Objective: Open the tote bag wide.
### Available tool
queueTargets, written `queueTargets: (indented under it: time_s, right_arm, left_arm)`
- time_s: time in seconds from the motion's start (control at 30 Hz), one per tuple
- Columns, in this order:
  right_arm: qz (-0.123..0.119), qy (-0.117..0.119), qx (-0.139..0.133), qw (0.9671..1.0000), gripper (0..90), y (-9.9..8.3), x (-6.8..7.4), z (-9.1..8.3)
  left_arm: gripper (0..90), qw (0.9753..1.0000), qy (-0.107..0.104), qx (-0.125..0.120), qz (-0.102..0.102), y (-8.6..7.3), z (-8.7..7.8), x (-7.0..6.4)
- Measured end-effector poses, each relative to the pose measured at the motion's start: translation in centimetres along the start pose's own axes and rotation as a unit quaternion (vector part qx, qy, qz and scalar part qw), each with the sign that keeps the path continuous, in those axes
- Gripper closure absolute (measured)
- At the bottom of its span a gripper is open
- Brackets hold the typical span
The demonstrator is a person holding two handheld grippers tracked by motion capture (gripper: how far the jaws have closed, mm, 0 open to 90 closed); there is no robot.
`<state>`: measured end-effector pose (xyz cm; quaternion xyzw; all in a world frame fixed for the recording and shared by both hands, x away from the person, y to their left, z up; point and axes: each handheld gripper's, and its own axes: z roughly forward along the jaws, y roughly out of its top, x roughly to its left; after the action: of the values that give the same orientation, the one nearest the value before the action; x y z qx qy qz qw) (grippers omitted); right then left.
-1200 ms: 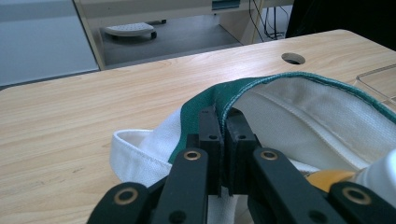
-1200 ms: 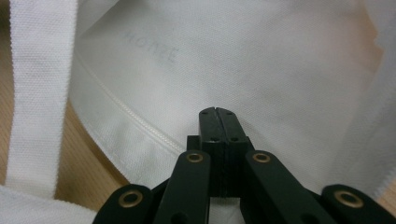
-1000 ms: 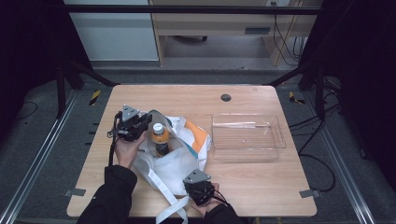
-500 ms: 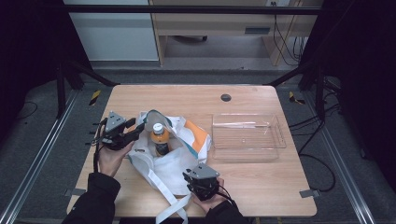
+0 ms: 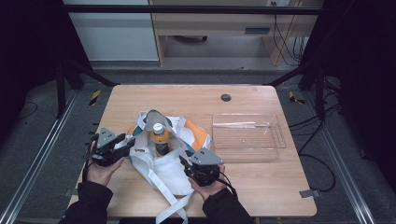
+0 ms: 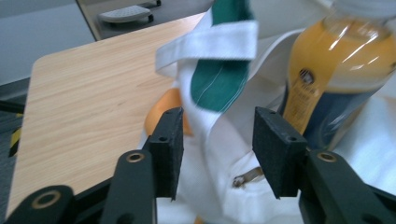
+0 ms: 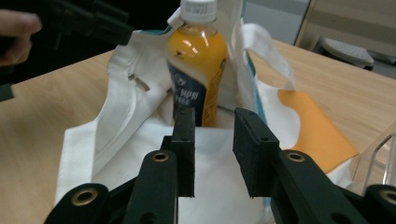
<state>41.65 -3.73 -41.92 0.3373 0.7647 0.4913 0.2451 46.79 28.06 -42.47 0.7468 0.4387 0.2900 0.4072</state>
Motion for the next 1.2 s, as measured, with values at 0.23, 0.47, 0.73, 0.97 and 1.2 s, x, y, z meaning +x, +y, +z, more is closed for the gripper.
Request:
queueTargets:
  time_s: [0.23,0.47,0.73,0.97,1.2]
  right_arm:
    - [0.005,-0.026,-0.010,0.9996,68.4,1.2,-0.8,1.4]
    - [-0.010,-0.054,0.008,0.9985,74.3,1.8,-1.0,4.2]
    - [-0.015,-0.094,0.018,0.9953,88.8,2.6,-1.7,5.8]
    - [0.022,-0.127,0.033,0.9911,88.8,1.8,-4.1,6.7]
    - [0.030,-0.144,0.059,0.9875,88.6,0.7,-4.7,8.2]
  left_arm:
    - [65.3,0.9998,-0.010,0.017,-0.007,-1.0,0.7,0.2]
    - [78.9,0.9994,-0.011,0.027,-0.016,-1.4,1.2,0.5]
    - [86.8,0.9992,-0.018,0.034,-0.015,-1.4,1.6,0.6]
    - [87.5,0.9994,-0.023,0.026,-0.005,-1.3,1.6,0.5]
    - [87.4,0.9992,-0.022,0.032,0.002,-1.3,1.6,0.5]
